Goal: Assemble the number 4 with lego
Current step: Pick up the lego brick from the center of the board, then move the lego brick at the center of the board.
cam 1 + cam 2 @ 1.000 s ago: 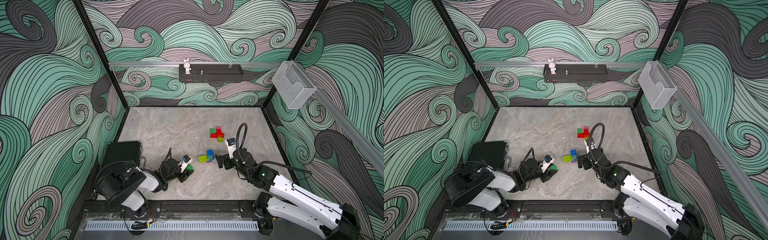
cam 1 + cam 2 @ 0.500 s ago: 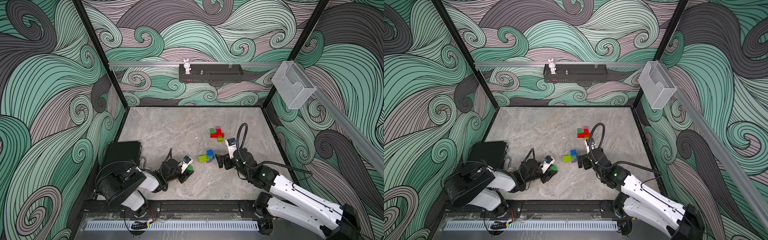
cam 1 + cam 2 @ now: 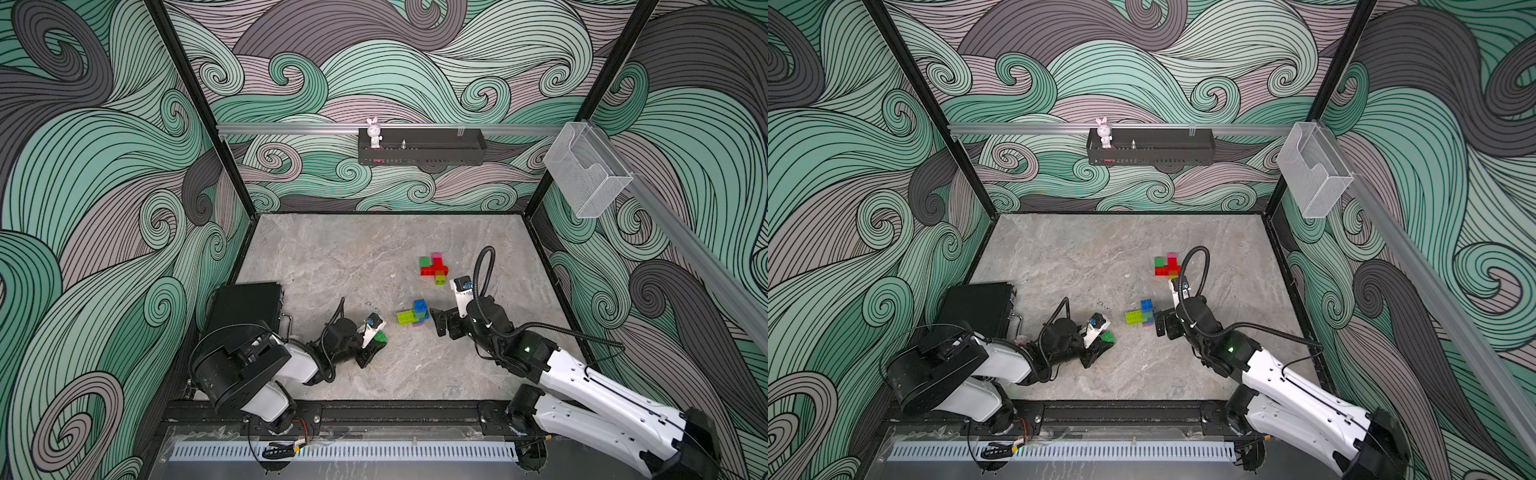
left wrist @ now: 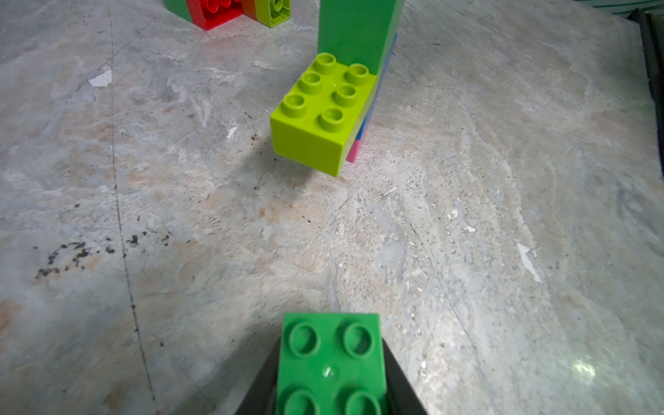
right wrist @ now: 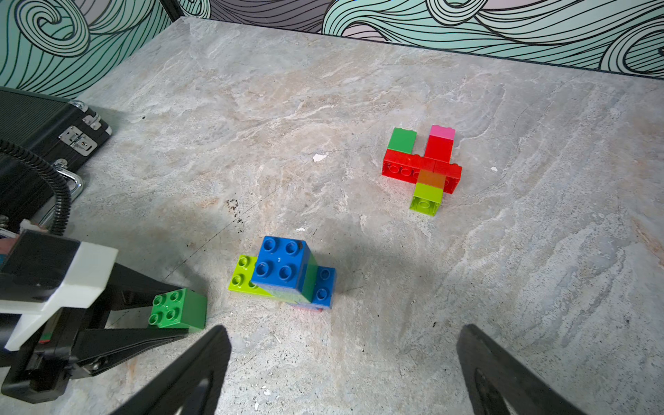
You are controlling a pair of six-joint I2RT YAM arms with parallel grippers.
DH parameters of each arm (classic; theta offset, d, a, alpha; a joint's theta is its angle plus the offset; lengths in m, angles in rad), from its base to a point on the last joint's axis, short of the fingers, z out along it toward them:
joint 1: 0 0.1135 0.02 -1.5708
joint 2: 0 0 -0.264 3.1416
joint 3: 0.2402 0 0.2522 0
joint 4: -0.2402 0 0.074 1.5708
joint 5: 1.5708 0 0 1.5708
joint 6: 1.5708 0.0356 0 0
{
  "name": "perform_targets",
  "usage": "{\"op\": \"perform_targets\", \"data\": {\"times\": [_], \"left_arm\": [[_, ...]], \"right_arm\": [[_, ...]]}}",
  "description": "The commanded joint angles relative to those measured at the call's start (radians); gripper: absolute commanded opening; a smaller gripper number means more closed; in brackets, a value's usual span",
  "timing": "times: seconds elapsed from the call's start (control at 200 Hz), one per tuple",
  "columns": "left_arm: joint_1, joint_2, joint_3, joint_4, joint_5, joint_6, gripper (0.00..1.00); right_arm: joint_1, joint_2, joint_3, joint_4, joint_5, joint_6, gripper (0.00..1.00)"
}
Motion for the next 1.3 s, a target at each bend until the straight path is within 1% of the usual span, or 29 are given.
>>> {"op": "perform_targets", "data": {"times": [0.0, 0.05, 0.095, 0.11, 0.145, 0.195, 0.26, 0.325, 0.405, 0.475, 0.591, 0.701, 0.836, 1.046, 1.156, 1.291], "left_arm": [[-0.006, -0.03, 0.022, -0.019, -0.024, -0.009, 0.17], [-0.007, -0.043, 0.022, -0.022, -0.047, -0.021, 0.07], [-0.005, -0.056, 0.025, -0.036, -0.082, -0.037, 0.0], [-0.005, -0.055, 0.026, -0.046, -0.094, -0.044, 0.0], [-0.004, -0.105, 0.032, -0.069, -0.123, -0.06, 0.0], [-0.005, -0.143, 0.036, -0.095, -0.161, -0.087, 0.0], [-0.003, -0.195, 0.043, -0.128, -0.202, -0.115, 0.0], [-0.003, -0.246, 0.049, -0.162, -0.226, -0.13, 0.0], [-0.002, -0.296, 0.063, -0.215, -0.273, -0.16, 0.0], [-0.001, -0.326, 0.082, -0.263, -0.326, -0.198, 0.0], [0.002, -0.355, 0.128, -0.36, -0.397, -0.25, 0.0], [0.003, -0.356, 0.181, -0.439, -0.403, -0.255, 0.0], [0.004, -0.331, 0.226, -0.493, -0.395, -0.26, 0.0], [0.006, -0.306, 0.26, -0.536, -0.402, -0.288, 0.0], [0.009, -0.307, 0.289, -0.583, -0.407, -0.306, 0.0], [0.012, -0.305, 0.31, -0.607, -0.414, -0.33, 0.0]], "right_arm": [[-0.002, 0.027, -0.006, 0.032, -0.109, -0.022, 0.98], [-0.002, 0.059, -0.002, 0.044, -0.184, -0.031, 0.97], [-0.002, 0.099, 0.009, 0.048, -0.221, -0.022, 0.96], [-0.002, 0.112, 0.013, 0.048, -0.226, -0.015, 0.95], [-0.001, 0.145, 0.024, 0.048, -0.228, 0.002, 0.93], [0.004, 0.184, 0.029, 0.06, -0.191, 0.039, 0.9], [0.011, 0.224, 0.02, 0.104, -0.156, 0.062, 0.9], [0.016, 0.255, 0.015, 0.163, -0.157, 0.044, 0.89], [0.027, 0.301, 0.025, 0.193, -0.148, 0.022, 0.89], [0.04, 0.334, 0.025, 0.237, -0.098, 0.001, 0.86], [0.053, 0.383, 0.015, 0.332, -0.023, -0.019, 0.79], [0.059, 0.436, -0.002, 0.435, 0.035, -0.033, 0.7], [0.063, 0.496, 0.002, 0.493, 0.082, -0.055, 0.58], [0.076, 0.533, -0.018, 0.542, 0.107, -0.082, 0.46], [0.085, 0.556, -0.042, 0.563, 0.11, -0.128, 0.39], [0.088, 0.567, -0.064, 0.59, 0.119, -0.166, 0.33]]}}
